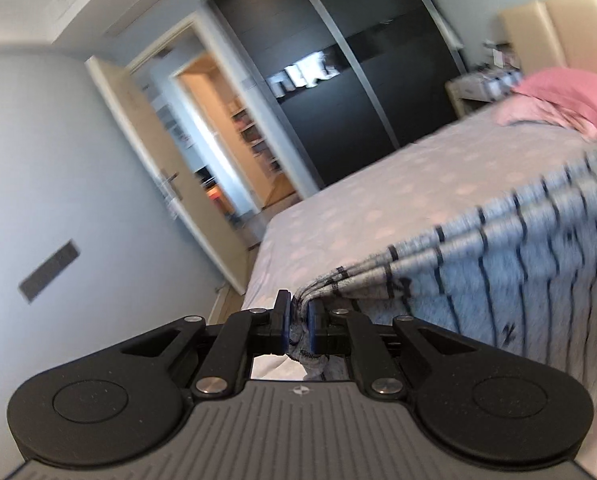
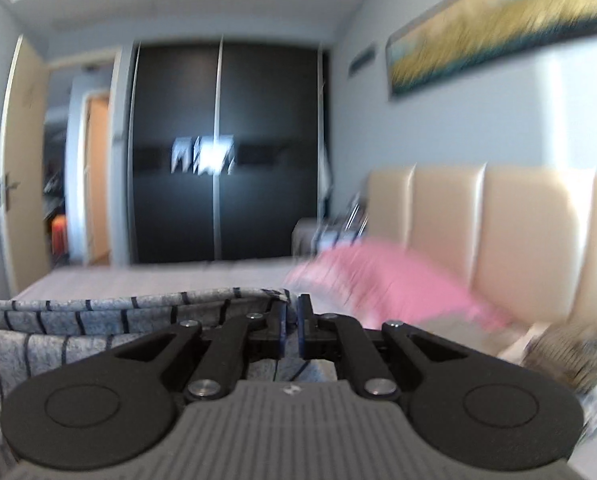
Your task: Fold clothes
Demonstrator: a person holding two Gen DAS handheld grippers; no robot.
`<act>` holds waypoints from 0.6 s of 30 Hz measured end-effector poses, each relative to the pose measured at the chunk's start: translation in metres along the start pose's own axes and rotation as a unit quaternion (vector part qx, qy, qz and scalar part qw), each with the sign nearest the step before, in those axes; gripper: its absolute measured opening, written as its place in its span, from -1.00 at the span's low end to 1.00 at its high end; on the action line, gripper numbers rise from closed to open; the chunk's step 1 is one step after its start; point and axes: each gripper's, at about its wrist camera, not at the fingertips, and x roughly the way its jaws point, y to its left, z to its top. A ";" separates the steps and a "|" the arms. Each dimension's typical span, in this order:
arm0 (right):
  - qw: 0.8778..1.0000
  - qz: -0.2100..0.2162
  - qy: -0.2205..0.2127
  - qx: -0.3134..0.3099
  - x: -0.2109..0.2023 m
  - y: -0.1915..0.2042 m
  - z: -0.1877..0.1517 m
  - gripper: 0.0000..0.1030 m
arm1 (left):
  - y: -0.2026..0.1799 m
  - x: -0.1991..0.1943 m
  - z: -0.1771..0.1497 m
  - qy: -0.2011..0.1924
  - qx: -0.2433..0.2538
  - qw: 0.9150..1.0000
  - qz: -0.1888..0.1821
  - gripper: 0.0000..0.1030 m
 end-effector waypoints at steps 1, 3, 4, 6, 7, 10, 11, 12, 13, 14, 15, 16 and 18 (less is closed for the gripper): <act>1.000 -0.004 -0.015 -0.004 -0.005 -0.003 0.005 -0.89 | -0.001 0.001 -0.002 0.008 -0.003 1.000 -0.010 -0.87; 1.000 -0.004 -0.017 -0.017 -0.007 -0.003 0.013 -0.88 | -0.002 0.007 -0.007 0.029 -0.013 0.999 -0.030 -0.87; 0.999 0.008 -0.022 -0.038 -0.011 0.002 0.015 -0.88 | -0.005 0.011 -0.010 0.041 -0.015 0.998 -0.038 -0.87; 0.996 0.050 -0.035 -0.071 -0.021 0.012 0.015 -0.89 | -0.007 0.020 -0.021 0.057 -0.017 0.998 -0.034 -0.87; 0.993 0.075 -0.036 -0.080 -0.029 0.017 0.014 -0.89 | -0.003 0.027 -0.027 0.067 -0.034 0.997 -0.027 -0.87; 0.995 0.082 -0.043 -0.047 -0.043 0.021 0.012 -0.89 | 0.008 0.055 -0.050 0.128 -0.095 0.987 -0.005 -0.88; 0.996 0.064 -0.057 -0.028 -0.045 0.020 0.012 -0.89 | 0.004 0.061 -0.058 0.137 -0.092 0.986 -0.020 -0.88; 0.996 0.032 -0.079 -0.013 -0.047 0.018 0.012 -0.89 | -0.004 0.060 -0.063 0.134 -0.084 0.986 -0.049 -0.87; 0.996 0.003 -0.094 -0.005 -0.049 0.018 0.012 -0.89 | -0.013 0.058 -0.066 0.131 -0.077 0.986 -0.074 -0.87; 0.996 -0.005 -0.090 -0.011 -0.048 0.020 0.013 -0.89 | -0.016 0.056 -0.066 0.124 -0.078 0.986 -0.073 -0.87; 0.997 0.016 -0.066 -0.037 -0.043 0.027 0.014 -0.90 | -0.019 0.055 -0.065 0.117 -0.079 0.988 -0.066 -0.87; 0.996 0.050 -0.041 -0.061 -0.039 0.033 0.015 -0.90 | -0.021 0.054 -0.065 0.109 -0.080 0.989 -0.059 -0.87; 0.997 0.054 -0.014 -0.049 -0.033 0.027 0.016 -0.90 | -0.005 0.059 -0.066 0.109 -0.116 0.987 -0.036 -0.88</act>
